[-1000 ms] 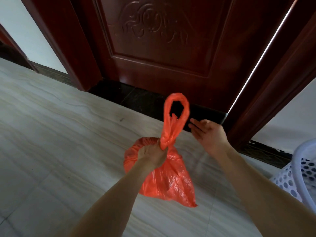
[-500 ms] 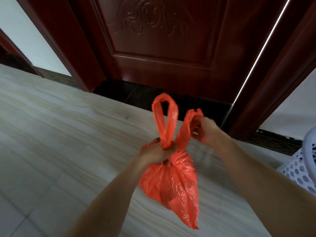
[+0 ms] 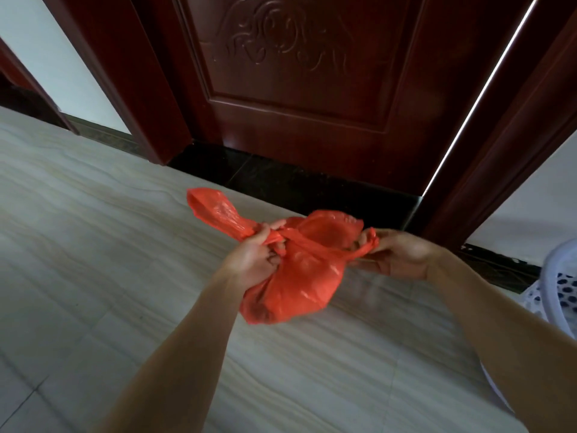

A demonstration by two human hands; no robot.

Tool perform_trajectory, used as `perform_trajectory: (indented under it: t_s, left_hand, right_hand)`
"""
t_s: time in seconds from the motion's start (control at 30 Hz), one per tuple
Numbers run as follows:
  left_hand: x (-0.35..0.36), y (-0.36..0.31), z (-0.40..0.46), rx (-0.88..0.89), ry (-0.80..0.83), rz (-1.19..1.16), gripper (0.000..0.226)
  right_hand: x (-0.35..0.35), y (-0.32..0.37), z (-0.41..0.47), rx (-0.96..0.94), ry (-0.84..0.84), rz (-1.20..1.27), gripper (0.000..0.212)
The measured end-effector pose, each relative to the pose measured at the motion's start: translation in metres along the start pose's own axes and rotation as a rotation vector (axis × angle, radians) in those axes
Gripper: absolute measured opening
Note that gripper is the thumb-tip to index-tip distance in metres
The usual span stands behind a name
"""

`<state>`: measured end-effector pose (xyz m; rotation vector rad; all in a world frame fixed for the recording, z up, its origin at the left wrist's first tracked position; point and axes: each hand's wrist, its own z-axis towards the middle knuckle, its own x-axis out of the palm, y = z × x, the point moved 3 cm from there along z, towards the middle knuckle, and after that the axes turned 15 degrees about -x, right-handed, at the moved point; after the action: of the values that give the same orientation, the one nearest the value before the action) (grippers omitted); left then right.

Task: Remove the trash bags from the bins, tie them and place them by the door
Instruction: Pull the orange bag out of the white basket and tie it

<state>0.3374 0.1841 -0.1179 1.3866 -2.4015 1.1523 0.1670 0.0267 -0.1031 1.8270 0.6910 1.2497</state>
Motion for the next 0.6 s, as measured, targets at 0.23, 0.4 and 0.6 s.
perform_trajectory:
  t_s: [0.23,0.4,0.6]
  left_hand:
    - [0.021,-0.011,-0.007,-0.029,0.135,-0.231,0.039]
    - [0.017,-0.015,-0.006,-0.031,0.019,0.019,0.031]
    - [0.017,-0.003,-0.011,-0.07,0.047,0.204,0.048]
  right_hand:
    - [-0.004,-0.011,0.008,0.009,-0.381,0.053,0.035]
    - [-0.008,-0.013,0.004,0.026,-0.429,-0.053,0.032]
    - [-0.009,0.001,0.007,0.001,-0.45,-0.343,0.078]
